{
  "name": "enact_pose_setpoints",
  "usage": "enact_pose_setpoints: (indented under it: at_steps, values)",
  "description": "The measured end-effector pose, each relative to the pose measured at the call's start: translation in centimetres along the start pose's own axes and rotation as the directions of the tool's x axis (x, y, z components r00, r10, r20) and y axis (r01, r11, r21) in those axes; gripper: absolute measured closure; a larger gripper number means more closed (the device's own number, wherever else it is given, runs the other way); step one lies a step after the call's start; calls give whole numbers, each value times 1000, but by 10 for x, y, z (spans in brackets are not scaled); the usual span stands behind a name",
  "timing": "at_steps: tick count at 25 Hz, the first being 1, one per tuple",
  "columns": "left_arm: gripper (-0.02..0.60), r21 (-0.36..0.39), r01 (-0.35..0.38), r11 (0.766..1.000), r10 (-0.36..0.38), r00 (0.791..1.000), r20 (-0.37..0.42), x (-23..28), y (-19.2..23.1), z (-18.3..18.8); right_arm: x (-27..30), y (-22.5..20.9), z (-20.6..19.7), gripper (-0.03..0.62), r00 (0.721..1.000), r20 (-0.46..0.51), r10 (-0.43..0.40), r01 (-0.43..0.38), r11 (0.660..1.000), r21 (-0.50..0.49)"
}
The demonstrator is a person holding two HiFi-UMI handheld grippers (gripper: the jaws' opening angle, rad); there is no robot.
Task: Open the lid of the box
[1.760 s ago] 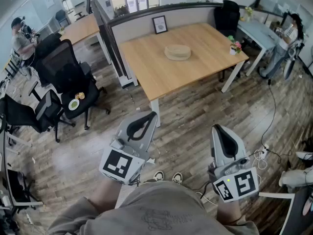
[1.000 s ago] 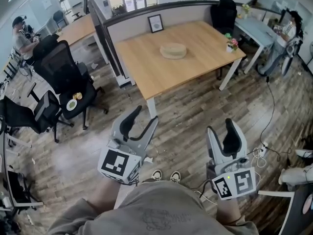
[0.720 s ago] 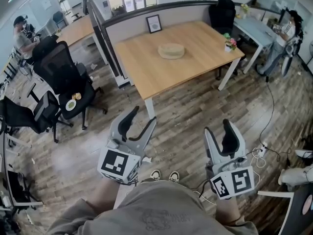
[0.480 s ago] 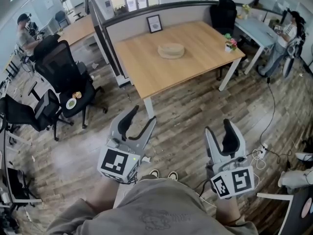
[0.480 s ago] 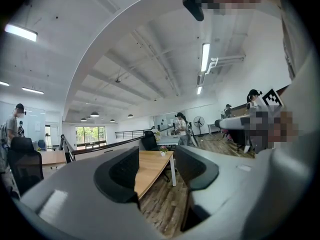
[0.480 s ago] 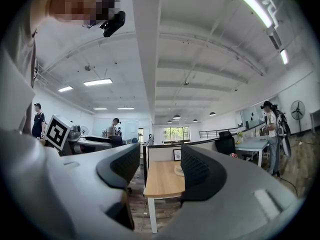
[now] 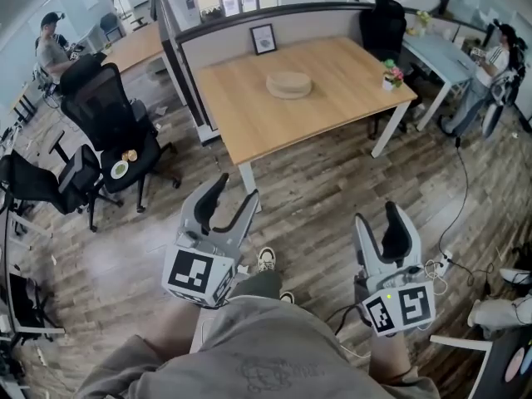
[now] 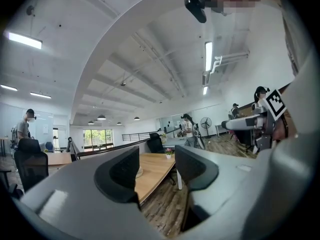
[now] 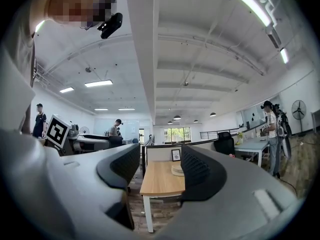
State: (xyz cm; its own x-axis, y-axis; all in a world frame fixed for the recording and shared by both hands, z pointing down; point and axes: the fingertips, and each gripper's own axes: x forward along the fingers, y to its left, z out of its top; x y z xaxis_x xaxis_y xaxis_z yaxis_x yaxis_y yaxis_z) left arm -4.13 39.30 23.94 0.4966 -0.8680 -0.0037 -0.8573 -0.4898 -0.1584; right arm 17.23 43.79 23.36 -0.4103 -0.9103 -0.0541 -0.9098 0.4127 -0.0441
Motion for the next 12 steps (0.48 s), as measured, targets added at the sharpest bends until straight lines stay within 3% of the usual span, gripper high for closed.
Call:
enact_pose_setpoints:
  at_steps: [12]
  values:
    - [356, -6, 0, 1000, 0, 1000, -30, 58, 33, -21, 70, -23, -25, 353, 999, -43, 28, -28, 1000, 14]
